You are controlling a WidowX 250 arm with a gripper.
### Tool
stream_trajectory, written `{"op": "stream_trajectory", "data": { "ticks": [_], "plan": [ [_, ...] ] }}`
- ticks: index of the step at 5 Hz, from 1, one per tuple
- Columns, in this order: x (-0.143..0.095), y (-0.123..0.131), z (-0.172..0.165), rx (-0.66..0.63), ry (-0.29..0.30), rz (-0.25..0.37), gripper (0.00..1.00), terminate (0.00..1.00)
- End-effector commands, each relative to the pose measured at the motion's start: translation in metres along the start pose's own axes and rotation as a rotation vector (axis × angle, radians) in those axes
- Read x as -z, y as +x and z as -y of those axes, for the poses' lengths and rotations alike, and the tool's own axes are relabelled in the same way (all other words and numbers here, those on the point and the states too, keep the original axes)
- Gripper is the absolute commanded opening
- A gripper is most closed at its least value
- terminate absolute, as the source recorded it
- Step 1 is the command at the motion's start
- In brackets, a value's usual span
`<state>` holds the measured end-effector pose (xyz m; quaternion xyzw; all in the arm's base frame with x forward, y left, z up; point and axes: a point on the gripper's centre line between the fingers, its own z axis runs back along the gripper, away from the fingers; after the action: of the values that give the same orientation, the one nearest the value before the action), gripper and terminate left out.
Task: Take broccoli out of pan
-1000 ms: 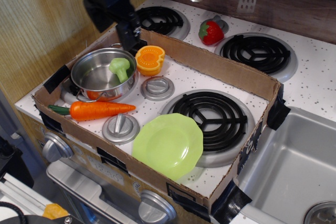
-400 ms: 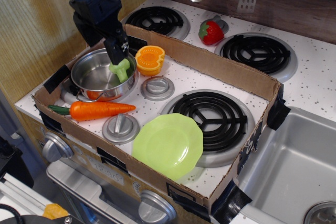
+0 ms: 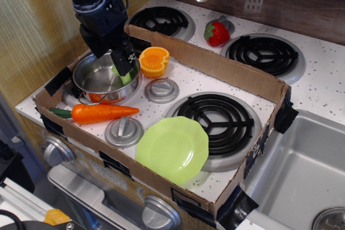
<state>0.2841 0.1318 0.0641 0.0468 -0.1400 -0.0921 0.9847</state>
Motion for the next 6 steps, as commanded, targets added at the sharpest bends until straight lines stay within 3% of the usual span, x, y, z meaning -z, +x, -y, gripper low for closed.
{"op": "stream_trajectory", "data": {
  "ticks": [1, 2, 3, 5, 6],
  "plan": [
    [0.006, 0.014, -0.003, 0.016, -0.01, 0.036, 1.0, 0.0],
    [0.014, 0.019, -0.001, 0.019, -0.024, 0.042, 1.0, 0.0],
    [0.016, 0.022, 0.0, 0.024, -0.027, 0.047, 0.0, 0.0],
    [0.007, 0.027, -0.005, 0.036, -0.009, 0.039, 0.0, 0.0],
    [-0.011, 0.03, -0.013, 0.051, 0.019, 0.023, 0.0, 0.0]
  ]
}}
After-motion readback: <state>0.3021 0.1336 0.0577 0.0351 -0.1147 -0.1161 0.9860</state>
